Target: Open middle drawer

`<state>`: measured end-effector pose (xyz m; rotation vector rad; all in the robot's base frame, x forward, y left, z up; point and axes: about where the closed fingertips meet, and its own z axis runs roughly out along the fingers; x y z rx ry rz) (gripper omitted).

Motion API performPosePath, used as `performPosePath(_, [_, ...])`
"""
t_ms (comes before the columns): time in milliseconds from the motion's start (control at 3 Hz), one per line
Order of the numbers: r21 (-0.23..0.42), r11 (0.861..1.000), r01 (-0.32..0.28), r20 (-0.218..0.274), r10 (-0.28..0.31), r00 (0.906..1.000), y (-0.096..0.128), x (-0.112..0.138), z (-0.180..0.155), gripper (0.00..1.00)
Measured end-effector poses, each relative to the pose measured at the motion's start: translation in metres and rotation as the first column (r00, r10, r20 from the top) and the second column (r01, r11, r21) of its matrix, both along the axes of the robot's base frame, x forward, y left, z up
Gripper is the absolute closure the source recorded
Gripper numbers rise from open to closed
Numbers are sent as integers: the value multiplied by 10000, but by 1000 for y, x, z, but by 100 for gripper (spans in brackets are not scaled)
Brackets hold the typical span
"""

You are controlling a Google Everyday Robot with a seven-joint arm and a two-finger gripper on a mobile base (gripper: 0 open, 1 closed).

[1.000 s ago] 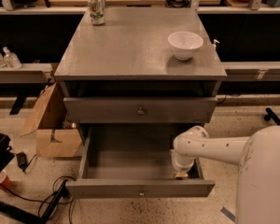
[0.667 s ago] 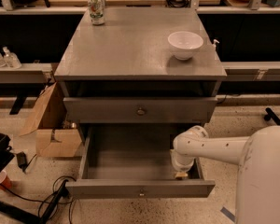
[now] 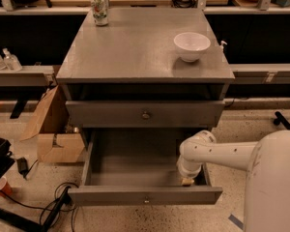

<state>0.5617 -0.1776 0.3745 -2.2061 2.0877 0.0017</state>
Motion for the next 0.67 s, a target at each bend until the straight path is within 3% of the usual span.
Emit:
performPosePath(333, [0,10000,-7,-47,7,10000,0,-2,-2,62])
performPosePath(667, [0,10000,-10,-75,10,10000,0,-3,-4,85])
